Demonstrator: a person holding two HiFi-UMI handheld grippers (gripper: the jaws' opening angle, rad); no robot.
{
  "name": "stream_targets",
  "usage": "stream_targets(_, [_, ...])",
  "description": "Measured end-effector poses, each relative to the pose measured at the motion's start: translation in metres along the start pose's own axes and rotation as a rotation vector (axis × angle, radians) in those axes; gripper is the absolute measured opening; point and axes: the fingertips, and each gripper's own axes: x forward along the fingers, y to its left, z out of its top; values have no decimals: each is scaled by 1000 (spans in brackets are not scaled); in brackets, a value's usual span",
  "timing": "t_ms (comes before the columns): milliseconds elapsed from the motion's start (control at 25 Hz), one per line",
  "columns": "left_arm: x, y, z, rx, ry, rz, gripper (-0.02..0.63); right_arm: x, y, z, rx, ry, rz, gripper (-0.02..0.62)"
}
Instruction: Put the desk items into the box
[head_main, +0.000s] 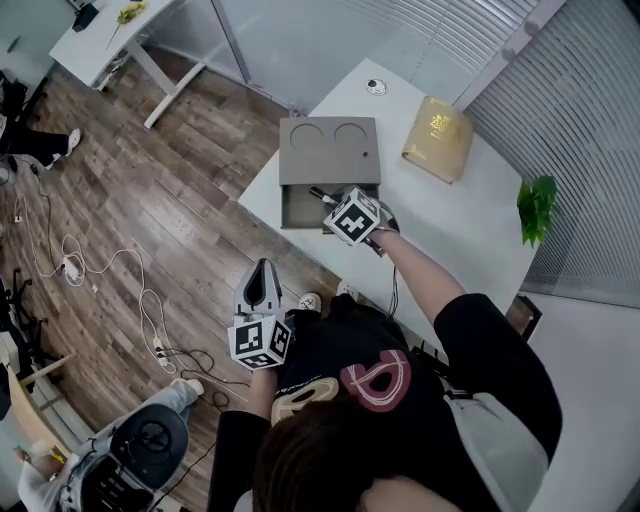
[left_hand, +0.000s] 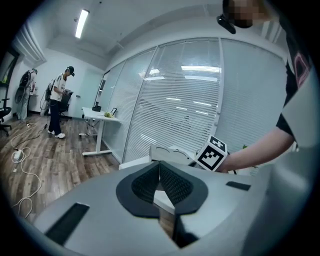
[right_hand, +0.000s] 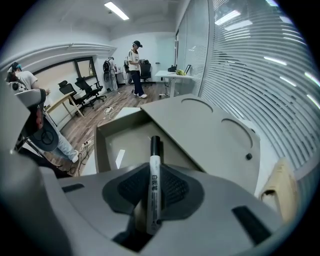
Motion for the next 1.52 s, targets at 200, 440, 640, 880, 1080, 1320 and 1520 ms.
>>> stream_targets(200, [-1, 1, -1, 6, 6, 4, 18, 0, -2, 2, 27, 6, 10, 77])
stream_targets(440, [-2, -1, -1, 15, 5, -3, 18, -1, 1, 2, -3, 7, 4, 97])
stream_targets(640, [-2, -4, -3, 20, 4, -10, 18, -8, -3, 2, 18, -26, -20, 122])
stream_targets(880, [1, -9, -4, 27, 7, -35, 18, -23, -1, 8, 97, -99, 1, 143])
stream_targets(1080, [3, -15, -2, 33, 1, -63, 18, -44, 0, 12, 142, -180, -21, 169])
stream_targets(1320, [9, -26, -1, 42, 4, -118, 18, -69, 3, 10, 208, -263, -46, 173])
stream_targets(1520, [13, -38, 4, 50, -5, -173, 18, -92, 1, 4, 275, -323, -114, 176])
